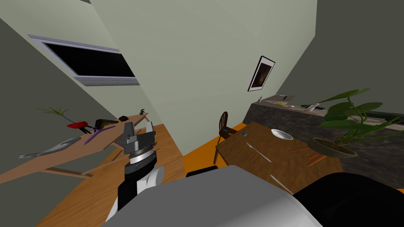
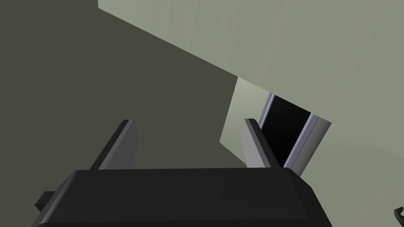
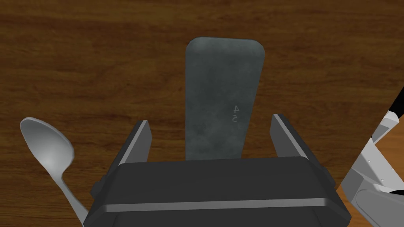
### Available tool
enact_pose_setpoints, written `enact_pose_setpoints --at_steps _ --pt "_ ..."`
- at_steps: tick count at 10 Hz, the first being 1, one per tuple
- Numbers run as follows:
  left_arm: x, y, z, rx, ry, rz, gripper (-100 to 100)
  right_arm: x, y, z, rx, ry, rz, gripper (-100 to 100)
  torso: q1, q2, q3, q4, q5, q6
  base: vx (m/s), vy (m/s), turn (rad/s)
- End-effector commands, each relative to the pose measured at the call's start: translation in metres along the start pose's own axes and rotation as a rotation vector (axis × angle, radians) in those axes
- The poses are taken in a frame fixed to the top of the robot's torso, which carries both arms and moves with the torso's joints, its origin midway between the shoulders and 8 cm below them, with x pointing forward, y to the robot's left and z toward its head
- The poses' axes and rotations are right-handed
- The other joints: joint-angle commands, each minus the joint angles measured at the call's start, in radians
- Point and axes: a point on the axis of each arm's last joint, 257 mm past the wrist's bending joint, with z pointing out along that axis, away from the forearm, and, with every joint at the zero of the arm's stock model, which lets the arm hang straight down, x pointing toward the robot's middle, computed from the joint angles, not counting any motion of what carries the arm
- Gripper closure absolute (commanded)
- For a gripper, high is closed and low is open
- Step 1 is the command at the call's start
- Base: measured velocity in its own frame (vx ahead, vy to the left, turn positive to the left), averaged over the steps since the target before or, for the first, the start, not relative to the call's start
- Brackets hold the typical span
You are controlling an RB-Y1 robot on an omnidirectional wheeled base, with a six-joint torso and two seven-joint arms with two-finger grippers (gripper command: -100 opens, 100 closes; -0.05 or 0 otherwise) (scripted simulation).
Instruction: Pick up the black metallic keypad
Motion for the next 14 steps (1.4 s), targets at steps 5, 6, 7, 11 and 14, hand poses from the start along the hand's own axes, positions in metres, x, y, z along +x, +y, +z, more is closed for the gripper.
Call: enact_pose_setpoints --at_steps 5,6,7,11,14 --pt "0.000 0.000 0.000 0.000 0.000 0.000 0 -0.003 0.016 0.013 -0.004 -0.001 -0.003 -100 -0.002 0.000 0.000 0.000 -0.001 0.000 0.009 -0.038 0.003" --pt "0.000 0.000 0.000 0.000 0.000 0.000 0 -0.003 0.016 0.013 -0.002 0.000 -0.002 100 -0.001 0.000 0.000 0.000 0.000 0.000 0.000 0.000 0.000" --pt "0.000 0.000 0.000 0.000 0.000 0.000 0 -0.003 0.017 0.013 -0.005 -0.001 -0.002 100 -0.001 0.000 0.000 0.000 0.000 0.000 0.000 0.000 0.000" --pt "0.000 0.000 0.000 0.000 0.000 0.000 0 -0.002 0.016 0.013 -0.002 0.000 -0.001 0 -0.003 0.001 0.001 0.000 -0.002 0.000 0.000 0.000 0.000" --pt "0.000 0.000 0.000 0.000 0.000 0.000 0 0.001 -0.006 -0.005 -0.001 -0.001 0.000 100 0.003 0.001 0.001 0.000 -0.001 0.000 -0.013 0.075 -0.005"
